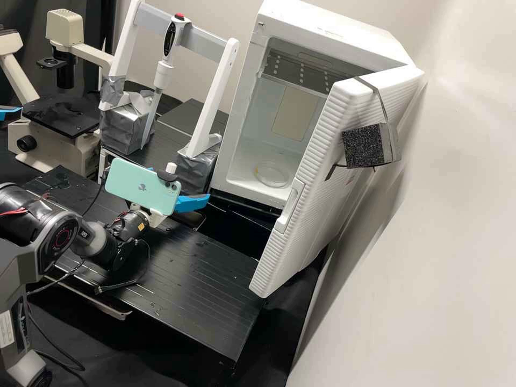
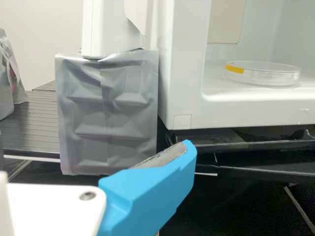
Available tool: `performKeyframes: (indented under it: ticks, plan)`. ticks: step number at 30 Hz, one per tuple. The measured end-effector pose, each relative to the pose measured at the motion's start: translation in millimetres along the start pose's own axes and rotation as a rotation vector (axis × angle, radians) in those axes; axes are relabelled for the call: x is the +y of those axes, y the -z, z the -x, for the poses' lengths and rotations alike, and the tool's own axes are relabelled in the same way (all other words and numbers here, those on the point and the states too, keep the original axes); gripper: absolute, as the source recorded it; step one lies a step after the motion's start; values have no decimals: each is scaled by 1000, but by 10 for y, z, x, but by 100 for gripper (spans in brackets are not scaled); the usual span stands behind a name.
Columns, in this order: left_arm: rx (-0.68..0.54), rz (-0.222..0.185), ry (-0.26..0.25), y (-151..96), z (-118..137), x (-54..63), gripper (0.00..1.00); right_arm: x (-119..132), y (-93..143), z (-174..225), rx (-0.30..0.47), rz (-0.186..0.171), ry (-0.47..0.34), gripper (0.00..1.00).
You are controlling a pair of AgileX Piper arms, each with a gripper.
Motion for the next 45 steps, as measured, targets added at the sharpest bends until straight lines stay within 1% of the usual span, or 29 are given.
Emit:
performKeyframes:
  ticks: [10, 13, 16, 20, 23, 25, 28, 30, 34, 39, 43, 45]
  plan:
    - [0, 0, 0, 0, 0, 0, 100, 8, -13, 9, 1, 1, -6, 100]
    - [0, 0, 0, 0, 0, 0, 100, 46, -94, 86, 5, 10, -6, 100]
    - [0, 0, 0, 0, 0, 0, 100, 105, -196, 236, 1, -6, -13, 100]
    - [0, 0, 0, 0, 0, 0, 100, 275, -329, 447, 16, -24, -60, 100]
    - [0, 0, 0, 0, 0, 0, 100, 437, -431, 550, 30, -39, -121, 100]
    - [0, 0, 0, 0, 0, 0, 100, 569, -534, 610, 19, -51, -173, 100]
    - [0, 0, 0, 0, 0, 0, 100, 709, -650, 608, -3, -66, -227, 100]
    - [0, 0, 0, 0, 0, 0, 100, 777, -735, 579, -25, -66, -247, 100]
    - [0, 0, 0, 0, 0, 0, 100, 875, -822, 492, -36, -61, -271, 100]
    - [0, 0, 0, 0, 0, 0, 100, 991, -824, 366, -17, -46, -294, 100]
    - [0, 0, 0, 0, 0, 0, 100, 1152, -815, 248, -18, -37, -333, 100]
    - [0, 0, 0, 0, 0, 0, 100, 1225, -816, 170, -24, -46, -360, 100]
